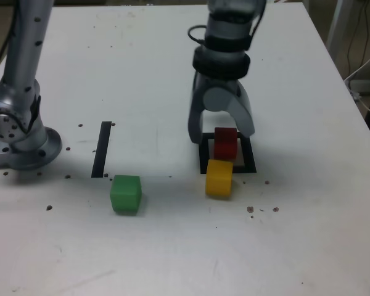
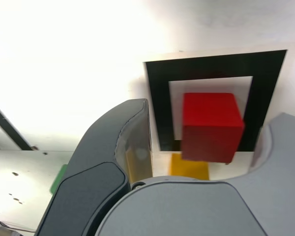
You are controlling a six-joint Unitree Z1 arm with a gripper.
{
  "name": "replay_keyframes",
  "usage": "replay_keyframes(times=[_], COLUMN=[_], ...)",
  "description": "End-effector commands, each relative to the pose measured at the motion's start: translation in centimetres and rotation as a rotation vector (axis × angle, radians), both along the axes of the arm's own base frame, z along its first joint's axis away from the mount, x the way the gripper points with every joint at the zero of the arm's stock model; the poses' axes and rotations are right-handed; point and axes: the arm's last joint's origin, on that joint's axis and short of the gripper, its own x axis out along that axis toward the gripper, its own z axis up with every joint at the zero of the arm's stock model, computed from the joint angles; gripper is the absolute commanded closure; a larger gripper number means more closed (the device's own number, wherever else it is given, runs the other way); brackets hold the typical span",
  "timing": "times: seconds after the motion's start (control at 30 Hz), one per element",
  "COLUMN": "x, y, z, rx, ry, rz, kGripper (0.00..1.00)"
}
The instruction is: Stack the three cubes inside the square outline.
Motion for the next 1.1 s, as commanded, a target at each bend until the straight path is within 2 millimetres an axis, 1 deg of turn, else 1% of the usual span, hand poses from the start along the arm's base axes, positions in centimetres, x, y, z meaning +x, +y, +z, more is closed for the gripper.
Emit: replay_keyframes(times=[0.0,0.07,0.2,0.4,0.53,0.67,0.87,0.97,1.07], x=[-0.4,-0.6,-0.6,-0.7,-0.8,-0.7,-0.1,0.1,0.1], y=[-0.4,-1.0,-3.0,-6.4,-8.1,-9.2,-10.2,-10.5,-10.6], z=[0.7,1.2,1.8,2.0,1.9,1.3,0.0,-0.8,-1.5], rx=[0.012,0.025,0.039,0.050,0.049,0.035,0.001,-0.025,-0.048], ry=[-0.018,-0.031,-0.047,-0.033,-0.017,0.002,0.029,0.043,0.056], rz=[-0.005,-0.014,-0.051,-0.095,-0.112,-0.128,-0.152,-0.167,-0.177], kGripper=[0.00,0.00,0.00,0.00,0.01,0.02,0.05,0.09,0.14])
